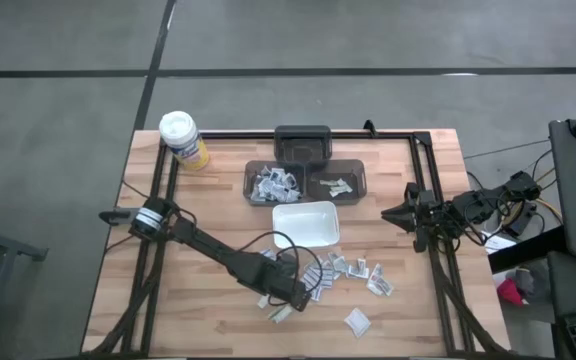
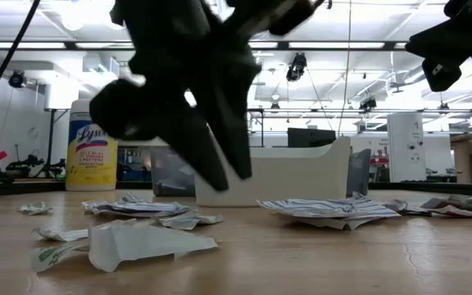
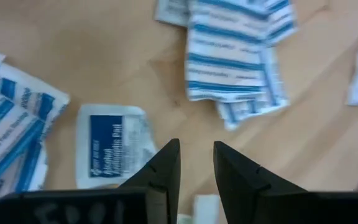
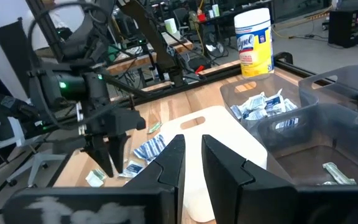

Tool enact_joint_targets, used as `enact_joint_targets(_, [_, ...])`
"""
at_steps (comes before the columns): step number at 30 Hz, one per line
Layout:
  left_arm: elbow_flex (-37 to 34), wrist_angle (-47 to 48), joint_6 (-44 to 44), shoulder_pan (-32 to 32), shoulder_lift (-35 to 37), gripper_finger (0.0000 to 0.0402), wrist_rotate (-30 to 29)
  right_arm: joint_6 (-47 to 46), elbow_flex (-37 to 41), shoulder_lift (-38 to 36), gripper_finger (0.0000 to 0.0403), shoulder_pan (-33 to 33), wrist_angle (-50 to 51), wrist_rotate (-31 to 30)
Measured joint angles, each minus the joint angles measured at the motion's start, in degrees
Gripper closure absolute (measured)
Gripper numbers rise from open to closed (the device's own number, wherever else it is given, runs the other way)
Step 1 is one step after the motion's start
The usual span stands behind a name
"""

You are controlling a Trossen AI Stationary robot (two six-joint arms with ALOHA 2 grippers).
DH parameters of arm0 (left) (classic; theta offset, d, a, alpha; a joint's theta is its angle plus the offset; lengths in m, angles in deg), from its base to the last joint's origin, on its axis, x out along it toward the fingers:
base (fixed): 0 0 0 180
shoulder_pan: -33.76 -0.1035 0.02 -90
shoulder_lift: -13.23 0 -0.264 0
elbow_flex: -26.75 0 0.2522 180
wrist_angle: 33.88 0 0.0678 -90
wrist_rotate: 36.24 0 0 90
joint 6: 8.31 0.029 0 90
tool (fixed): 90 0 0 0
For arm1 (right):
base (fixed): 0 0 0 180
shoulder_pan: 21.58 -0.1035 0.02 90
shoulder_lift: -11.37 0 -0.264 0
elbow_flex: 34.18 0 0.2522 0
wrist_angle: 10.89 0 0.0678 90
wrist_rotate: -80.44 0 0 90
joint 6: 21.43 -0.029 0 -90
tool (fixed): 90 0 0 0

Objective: Pick & Place First Aid Supplies
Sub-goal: Put the alcohol pad into the bottom left black bin

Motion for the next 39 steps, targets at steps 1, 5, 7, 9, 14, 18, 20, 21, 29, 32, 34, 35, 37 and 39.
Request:
enact_joint_targets(1, [0.74,1.06,0.00,0.00,0.04,0.0312,0.00,0.04,0.00,0.00,0.0351,-0.01,0.00,0.00])
enact_joint_targets(5, [3.88,6.49,0.05,0.00,0.04,0.0312,0.17,0.15,0.00,0.00,0.0351,0.00,0.00,0.00])
enact_joint_targets(7, [5.03,8.20,0.02,-0.02,0.06,0.0312,0.17,0.15,0.00,0.00,0.0351,-0.01,0.00,0.00])
enact_joint_targets(9, [5.42,8.69,0.01,-0.02,0.02,0.0312,0.17,0.15,0.00,0.00,0.0351,0.00,0.00,0.01])
enact_joint_targets(14, [4.66,9.91,-1.14,-0.33,-0.17,0.0312,0.19,0.43,0.00,0.02,0.0351,-0.02,0.00,0.00])
enact_joint_targets(18, [3.95,9.95,-1.84,-0.76,-0.20,0.0312,0.20,0.61,0.28,0.02,0.0351,-0.01,-0.05,0.00])
enact_joint_targets(20, [3.95,9.83,-1.85,-1.11,-0.20,0.0312,0.20,0.59,0.68,0.02,0.0351,-0.02,-0.04,0.00])
enact_joint_targets(21, [3.95,9.79,-1.84,-1.32,-0.20,0.0312,0.20,0.57,0.90,0.02,0.0351,-0.02,-0.05,0.00])
enact_joint_targets(29, [4.00,9.59,-1.61,-1.75,-1.00,0.0312,0.18,0.07,2.16,0.02,0.0351,-0.01,-0.37,-0.02])
enact_joint_targets(32, [4.00,8.35,-1.55,-1.75,-2.89,0.0312,2.13,-0.05,2.19,-0.07,0.0351,-0.02,-0.72,-0.02])
enact_joint_targets(34, [4.02,7.38,-1.53,-1.75,-4.33,0.0312,3.24,-0.05,2.19,-0.09,0.0351,-0.02,-0.83,-0.02])
enact_joint_targets(35, [4.02,7.75,-1.75,-1.75,-4.81,0.0312,3.46,-0.06,2.19,-0.09,0.0351,-0.02,-0.87,-0.02])
enact_joint_targets(37, [4.19,8.25,-2.61,-1.75,-5.42,0.0312,3.78,-0.06,2.14,-0.09,0.0351,-0.02,-0.84,-0.02])
enact_joint_targets(39, [4.35,9.16,-3.25,-1.75,-6.00,0.0312,3.91,-0.05,1.95,-0.09,0.0351,-0.01,-0.88,-0.02])
